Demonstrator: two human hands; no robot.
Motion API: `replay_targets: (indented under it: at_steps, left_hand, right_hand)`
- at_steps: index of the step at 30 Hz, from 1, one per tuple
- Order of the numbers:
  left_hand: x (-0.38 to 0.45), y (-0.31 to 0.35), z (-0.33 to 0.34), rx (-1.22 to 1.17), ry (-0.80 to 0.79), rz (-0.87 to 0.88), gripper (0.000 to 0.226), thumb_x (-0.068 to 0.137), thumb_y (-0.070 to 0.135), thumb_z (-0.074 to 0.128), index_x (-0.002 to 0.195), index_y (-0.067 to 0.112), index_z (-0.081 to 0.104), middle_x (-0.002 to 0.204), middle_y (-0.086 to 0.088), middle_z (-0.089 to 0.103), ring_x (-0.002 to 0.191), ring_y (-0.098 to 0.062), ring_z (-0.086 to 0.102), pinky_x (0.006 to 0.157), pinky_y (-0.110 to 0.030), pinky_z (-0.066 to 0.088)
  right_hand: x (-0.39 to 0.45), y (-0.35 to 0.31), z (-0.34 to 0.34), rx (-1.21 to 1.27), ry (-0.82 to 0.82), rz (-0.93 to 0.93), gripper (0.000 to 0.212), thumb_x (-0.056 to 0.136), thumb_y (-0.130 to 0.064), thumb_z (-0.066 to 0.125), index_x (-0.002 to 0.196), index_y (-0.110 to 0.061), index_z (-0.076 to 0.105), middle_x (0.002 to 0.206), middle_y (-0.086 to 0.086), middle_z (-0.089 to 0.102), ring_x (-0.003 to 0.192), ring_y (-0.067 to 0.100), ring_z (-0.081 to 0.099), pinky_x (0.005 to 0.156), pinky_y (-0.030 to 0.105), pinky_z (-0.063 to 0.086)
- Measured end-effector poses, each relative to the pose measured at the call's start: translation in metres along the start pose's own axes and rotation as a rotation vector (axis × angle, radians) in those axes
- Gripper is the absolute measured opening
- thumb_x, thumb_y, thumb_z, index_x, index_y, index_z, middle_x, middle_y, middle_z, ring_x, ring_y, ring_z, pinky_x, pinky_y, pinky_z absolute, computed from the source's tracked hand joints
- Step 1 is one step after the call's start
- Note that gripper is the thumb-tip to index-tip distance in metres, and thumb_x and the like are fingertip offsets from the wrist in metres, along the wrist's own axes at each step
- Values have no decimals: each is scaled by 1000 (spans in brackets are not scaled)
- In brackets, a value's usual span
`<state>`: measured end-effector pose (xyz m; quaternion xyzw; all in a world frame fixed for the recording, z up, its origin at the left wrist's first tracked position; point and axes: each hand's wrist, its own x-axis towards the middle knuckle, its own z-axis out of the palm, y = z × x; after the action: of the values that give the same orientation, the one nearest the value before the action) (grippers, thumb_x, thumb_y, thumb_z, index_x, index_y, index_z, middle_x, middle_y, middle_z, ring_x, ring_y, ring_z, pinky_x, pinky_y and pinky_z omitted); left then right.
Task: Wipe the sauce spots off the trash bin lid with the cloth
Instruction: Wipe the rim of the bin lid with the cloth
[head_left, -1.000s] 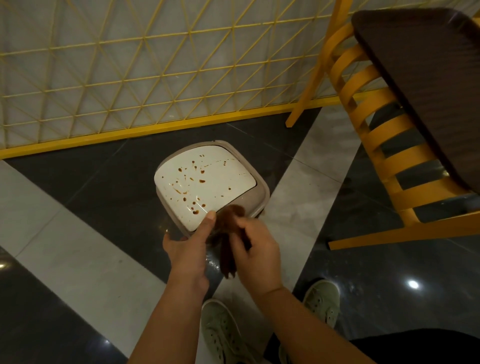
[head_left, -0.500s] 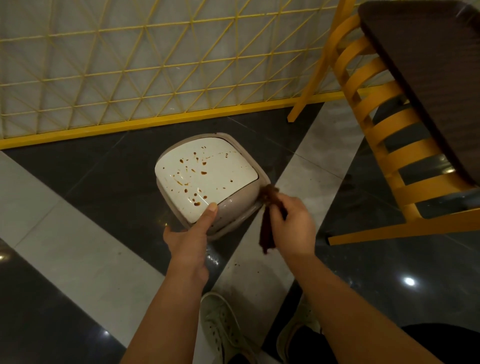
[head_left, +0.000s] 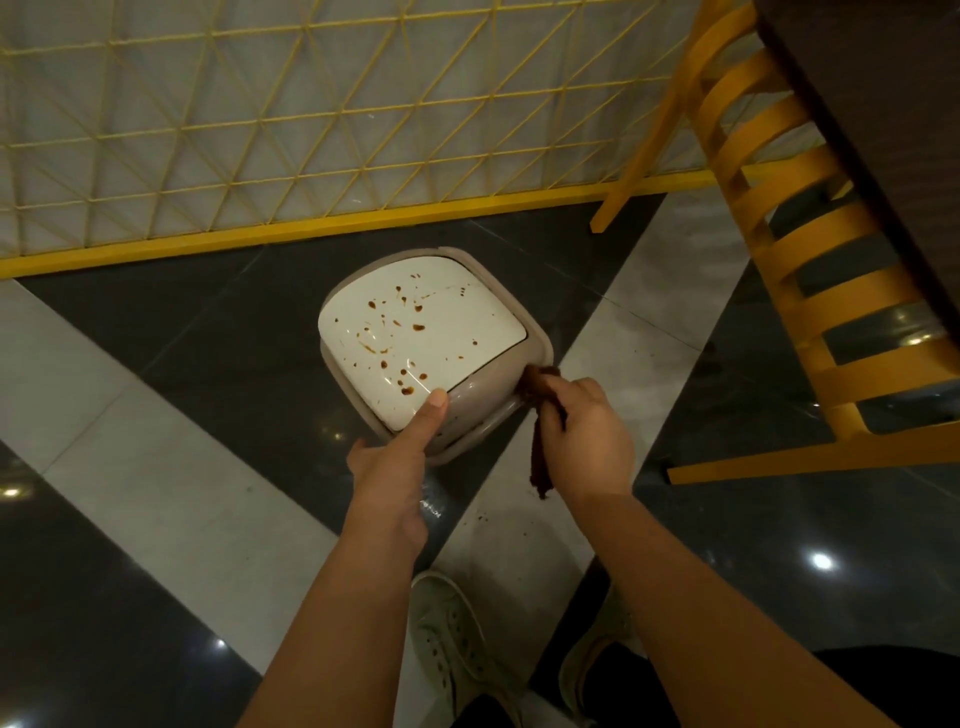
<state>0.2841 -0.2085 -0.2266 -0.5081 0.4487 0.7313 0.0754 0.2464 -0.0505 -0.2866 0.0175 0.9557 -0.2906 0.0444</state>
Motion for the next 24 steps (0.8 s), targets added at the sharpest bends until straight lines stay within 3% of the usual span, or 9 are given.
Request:
replay_targets:
  at_steps: [2,6,10,13,16,19,21,24]
  left_hand:
    - [0,0,1,8,-3,11,158,6,59,88,148,20,29,138,-6,51,127,-27,48,110,-52,33]
    - [-1,-1,-1,3,-11,22,151,10,56,87,146,16,33,135,-8,55,125,-27,50,110,-50,35]
    - [-1,0,-2,30,-9,-2,147,17,55,87,147,18,30,139,-6,51,128,-27,47,111,-52,30]
    - [0,1,-1,26,-11,4,158,6,59,86,149,20,28,141,-6,49,129,-27,46,111,-53,29]
    - [0,1,-2,20,-10,17,145,20,55,86,148,17,29,138,-7,52,127,-27,48,111,-51,30]
    - [0,1,-3,13,-6,29,149,13,58,87,146,17,33,134,-7,56,123,-26,52,109,-50,33]
    - [0,1,-3,9,-7,16,142,22,55,89,147,17,31,136,-7,54,125,-27,51,108,-50,31]
    - [1,1,-2,-1,-5,3,133,35,49,86,149,18,26,143,-6,47,131,-27,45,110,-52,27]
  right_hand:
    - [-17,-10,6,31,-38,-86,27,95,-20,48,118,-29,59,99,-4,57,75,8,53,66,14,37]
    - [-49,-22,22,-16,-188,-306,29,90,-19,57,117,-29,63,105,-2,63,79,16,63,66,26,54]
    - [-20,-4,9,-6,-30,-160,29,92,-17,53,117,-31,62,100,-4,60,73,9,55,63,20,48]
    - [-13,-1,5,6,32,-89,28,93,-17,51,116,-27,63,96,-3,58,71,11,54,62,19,44]
    - [-36,-23,19,18,-95,-206,27,91,-16,56,115,-25,63,99,-2,62,76,15,61,67,24,53]
    - [-48,-28,23,3,-148,-387,26,83,-17,66,108,-22,68,96,2,67,69,19,65,57,31,57]
    - [-34,-18,15,-71,-118,-417,26,83,-18,63,108,-24,68,93,1,65,65,18,62,52,28,53]
    - [-5,0,0,-95,-20,-209,29,90,-18,54,115,-27,65,92,0,59,64,17,57,53,27,50]
